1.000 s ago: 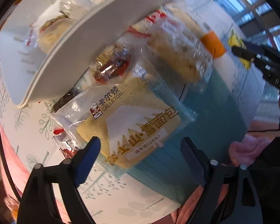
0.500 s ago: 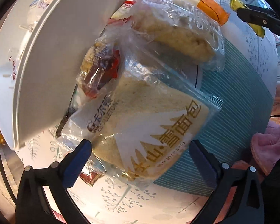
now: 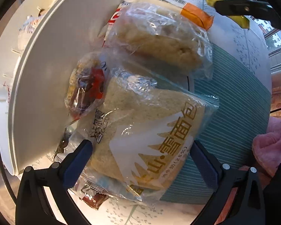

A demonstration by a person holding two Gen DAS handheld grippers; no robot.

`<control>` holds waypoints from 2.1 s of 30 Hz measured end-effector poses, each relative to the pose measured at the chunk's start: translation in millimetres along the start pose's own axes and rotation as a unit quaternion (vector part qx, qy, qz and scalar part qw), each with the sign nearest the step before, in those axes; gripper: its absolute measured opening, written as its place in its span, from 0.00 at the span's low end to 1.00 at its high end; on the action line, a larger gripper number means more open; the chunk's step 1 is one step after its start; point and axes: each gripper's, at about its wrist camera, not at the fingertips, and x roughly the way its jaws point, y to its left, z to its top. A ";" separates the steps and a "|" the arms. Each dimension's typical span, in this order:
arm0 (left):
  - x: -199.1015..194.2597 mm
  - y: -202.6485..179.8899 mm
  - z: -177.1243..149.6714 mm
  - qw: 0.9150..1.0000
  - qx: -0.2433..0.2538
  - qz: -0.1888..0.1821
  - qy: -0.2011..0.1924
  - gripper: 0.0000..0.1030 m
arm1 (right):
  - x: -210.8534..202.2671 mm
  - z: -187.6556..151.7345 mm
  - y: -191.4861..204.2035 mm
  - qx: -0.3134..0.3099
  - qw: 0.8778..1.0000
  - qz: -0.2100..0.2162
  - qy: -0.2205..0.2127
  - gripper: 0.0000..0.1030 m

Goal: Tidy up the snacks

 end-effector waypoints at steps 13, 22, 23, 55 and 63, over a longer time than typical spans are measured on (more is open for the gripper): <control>-24.2 -10.2 -9.8 0.999 -0.031 0.017 -0.022 0.88 | -6.8 5.9 5.0 -0.006 1.000 0.015 0.002 0.36; -63.0 -0.8 -11.1 0.998 -0.062 0.018 -0.028 0.75 | -16.5 13.5 4.7 -0.020 0.999 0.025 -0.006 0.36; -66.3 -1.3 -11.6 0.997 -0.065 0.017 -0.028 0.74 | -17.9 14.4 4.4 -0.022 0.999 0.026 -0.008 0.36; -145.0 21.0 -54.2 0.963 -0.260 -0.064 -0.042 0.13 | -60.1 85.1 28.3 -0.126 0.986 0.097 -0.042 0.36; -136.7 25.3 -67.2 0.953 -0.292 -0.064 -0.040 0.24 | -48.2 121.2 46.4 -0.139 0.982 0.113 -0.057 0.36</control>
